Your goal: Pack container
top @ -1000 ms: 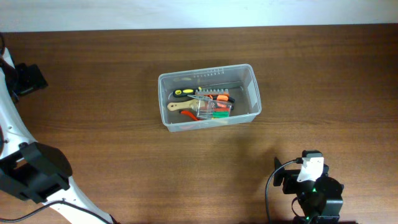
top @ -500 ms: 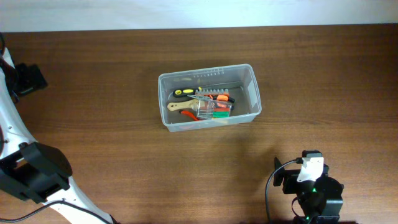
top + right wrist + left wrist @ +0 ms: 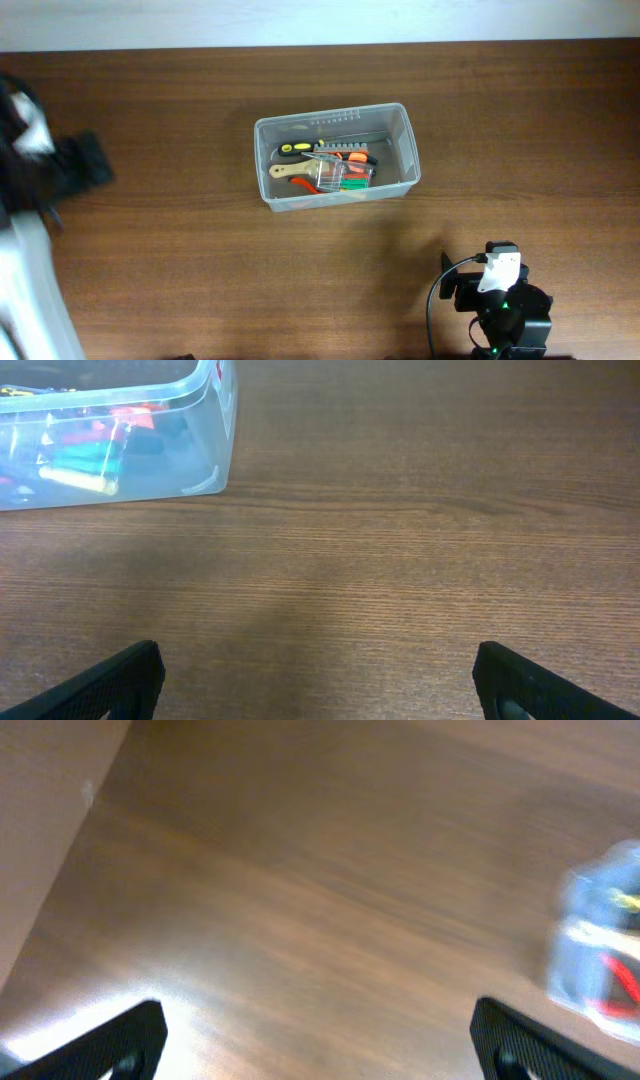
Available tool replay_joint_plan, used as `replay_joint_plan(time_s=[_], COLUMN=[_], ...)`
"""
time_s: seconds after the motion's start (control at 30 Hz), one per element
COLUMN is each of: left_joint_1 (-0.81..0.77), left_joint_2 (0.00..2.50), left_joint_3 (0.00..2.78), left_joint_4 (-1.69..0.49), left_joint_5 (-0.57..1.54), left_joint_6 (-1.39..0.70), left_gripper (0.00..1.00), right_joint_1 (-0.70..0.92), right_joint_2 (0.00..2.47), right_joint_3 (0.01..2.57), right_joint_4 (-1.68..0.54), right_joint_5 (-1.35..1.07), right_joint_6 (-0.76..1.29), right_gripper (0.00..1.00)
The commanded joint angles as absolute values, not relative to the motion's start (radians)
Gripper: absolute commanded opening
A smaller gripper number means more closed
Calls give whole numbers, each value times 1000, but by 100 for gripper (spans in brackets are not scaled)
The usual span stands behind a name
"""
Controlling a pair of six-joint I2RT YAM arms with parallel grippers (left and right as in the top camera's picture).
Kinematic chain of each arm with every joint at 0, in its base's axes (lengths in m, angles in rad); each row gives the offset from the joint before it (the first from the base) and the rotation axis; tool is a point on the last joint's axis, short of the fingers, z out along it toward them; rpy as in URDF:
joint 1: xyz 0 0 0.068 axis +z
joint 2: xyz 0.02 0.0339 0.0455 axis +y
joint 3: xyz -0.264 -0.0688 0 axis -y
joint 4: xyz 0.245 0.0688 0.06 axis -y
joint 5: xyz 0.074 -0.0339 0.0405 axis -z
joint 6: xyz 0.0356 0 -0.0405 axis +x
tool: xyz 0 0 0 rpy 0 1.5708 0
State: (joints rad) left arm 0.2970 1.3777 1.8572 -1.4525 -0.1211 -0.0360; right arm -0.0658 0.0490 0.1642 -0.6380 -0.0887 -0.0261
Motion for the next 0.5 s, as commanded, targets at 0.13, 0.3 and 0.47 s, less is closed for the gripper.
replay_joint_plan(time_s=[0.13,0.3,0.47], left_joint_1=[24,-58,-56], left_joint_2=[947,667,421], left_joint_3=[1348,929,603], left_joint_4=[-993,-626,-466], left_joint_5=[-118,-110,-120], left_joint_6=[-46,-46,-45], left_gripper=[99,99,99], right_joint_1=[-74,-74,-74], right_joint_2=[37,37,37], right_joint_3=[159,159,159], right_joint_4=[-634,-634,-634], right_joint_5=[-97,-97,-97], right_joint_6=[-17,-17,-17], right_gripper=[99,99,99])
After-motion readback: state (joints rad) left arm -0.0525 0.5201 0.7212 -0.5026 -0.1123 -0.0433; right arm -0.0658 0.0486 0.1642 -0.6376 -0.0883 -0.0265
